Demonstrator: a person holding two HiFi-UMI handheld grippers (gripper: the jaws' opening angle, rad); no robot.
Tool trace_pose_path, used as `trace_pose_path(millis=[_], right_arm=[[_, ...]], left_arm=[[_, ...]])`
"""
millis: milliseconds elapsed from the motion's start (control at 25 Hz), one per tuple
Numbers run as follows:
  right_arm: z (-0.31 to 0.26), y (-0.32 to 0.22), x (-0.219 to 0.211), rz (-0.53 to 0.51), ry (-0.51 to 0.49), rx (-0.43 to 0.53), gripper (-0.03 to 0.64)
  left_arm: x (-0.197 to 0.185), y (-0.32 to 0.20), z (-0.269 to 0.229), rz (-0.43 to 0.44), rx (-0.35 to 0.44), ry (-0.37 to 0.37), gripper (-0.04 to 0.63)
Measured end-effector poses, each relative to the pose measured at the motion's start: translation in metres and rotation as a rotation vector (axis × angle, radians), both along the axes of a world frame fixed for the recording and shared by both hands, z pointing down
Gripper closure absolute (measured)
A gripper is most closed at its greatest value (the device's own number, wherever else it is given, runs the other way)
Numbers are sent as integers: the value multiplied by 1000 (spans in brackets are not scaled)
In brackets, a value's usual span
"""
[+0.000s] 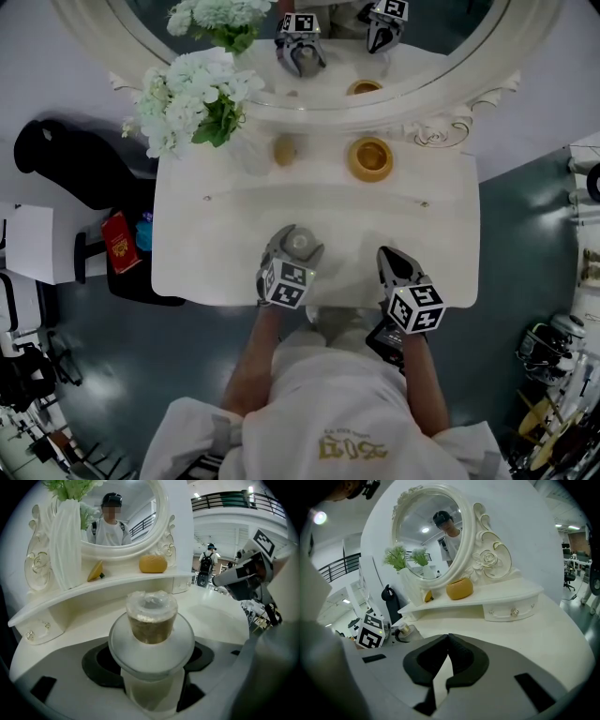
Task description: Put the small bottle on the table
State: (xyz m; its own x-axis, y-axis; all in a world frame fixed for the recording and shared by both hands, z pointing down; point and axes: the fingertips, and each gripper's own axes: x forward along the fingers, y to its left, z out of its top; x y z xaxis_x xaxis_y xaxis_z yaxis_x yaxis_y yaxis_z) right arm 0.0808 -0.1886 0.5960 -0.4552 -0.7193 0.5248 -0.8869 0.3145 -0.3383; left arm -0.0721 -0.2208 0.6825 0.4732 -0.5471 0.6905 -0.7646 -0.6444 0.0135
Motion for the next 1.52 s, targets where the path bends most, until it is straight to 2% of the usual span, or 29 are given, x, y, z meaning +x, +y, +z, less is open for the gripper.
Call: trace_pose_path(millis=[680,880,1040,1240,1440,1520], right_arm=[[-23,17,-4,3,7,57,603],[-38,25,-5,15,16,101,603],[-48,29,-8,21,20,134,603],[-58,36,-23,-1,20,172,604],[-68,46,-36,-30,15,202,604],[-70,49,-40,-39,14,211,604]], left_arm=[[-14,7,-5,-50,17,-7,218],[-21,16,-17,-81,23,33,219],[-30,23,-32,-146,23,110,225],[-42,30,-60,-191,52,175,257],[-53,38,-101,-232,120,268,336],[-55,44,-117,-222,173,272,389]])
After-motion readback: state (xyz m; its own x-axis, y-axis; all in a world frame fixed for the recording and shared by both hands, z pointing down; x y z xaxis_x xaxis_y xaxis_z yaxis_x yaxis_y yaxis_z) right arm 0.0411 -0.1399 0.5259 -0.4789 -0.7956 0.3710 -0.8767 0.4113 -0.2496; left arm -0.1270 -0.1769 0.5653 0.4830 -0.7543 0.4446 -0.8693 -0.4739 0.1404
